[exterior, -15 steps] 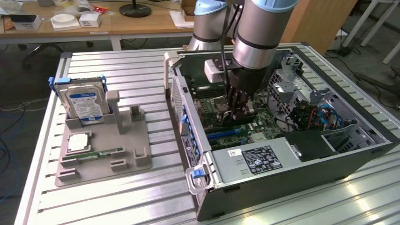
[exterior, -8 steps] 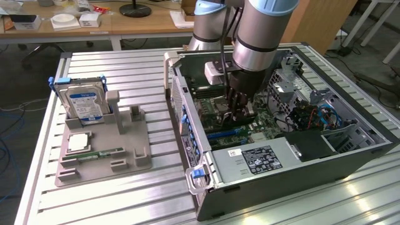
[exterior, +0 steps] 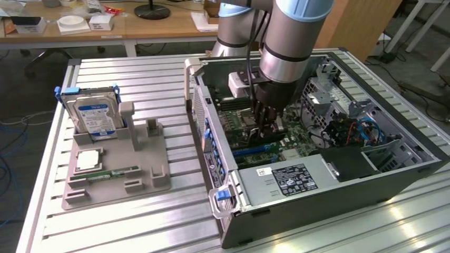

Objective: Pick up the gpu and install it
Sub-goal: 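Insert the gpu into the slot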

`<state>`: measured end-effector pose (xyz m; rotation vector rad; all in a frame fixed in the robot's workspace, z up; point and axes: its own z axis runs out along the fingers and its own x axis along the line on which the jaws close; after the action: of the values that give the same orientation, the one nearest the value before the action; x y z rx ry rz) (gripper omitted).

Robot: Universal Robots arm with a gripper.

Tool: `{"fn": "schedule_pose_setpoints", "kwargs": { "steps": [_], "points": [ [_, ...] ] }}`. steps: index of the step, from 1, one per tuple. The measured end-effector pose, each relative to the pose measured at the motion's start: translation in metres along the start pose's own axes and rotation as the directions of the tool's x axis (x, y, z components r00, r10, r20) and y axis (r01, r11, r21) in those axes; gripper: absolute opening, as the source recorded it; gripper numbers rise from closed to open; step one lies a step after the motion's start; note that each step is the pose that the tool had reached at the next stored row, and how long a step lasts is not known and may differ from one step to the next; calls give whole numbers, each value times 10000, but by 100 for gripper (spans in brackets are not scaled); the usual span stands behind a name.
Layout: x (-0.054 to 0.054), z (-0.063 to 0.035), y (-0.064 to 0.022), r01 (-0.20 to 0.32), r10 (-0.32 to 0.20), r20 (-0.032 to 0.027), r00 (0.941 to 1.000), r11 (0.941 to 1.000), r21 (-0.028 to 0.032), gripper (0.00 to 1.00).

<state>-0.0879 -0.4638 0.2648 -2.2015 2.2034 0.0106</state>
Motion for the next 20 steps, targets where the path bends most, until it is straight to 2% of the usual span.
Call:
{"fn": "schedule_pose_setpoints", "kwargs": {
  "steps": [20],
  "points": [
    [3,146,39,0,0,0,10000,10000,0,27]
  ]
}}
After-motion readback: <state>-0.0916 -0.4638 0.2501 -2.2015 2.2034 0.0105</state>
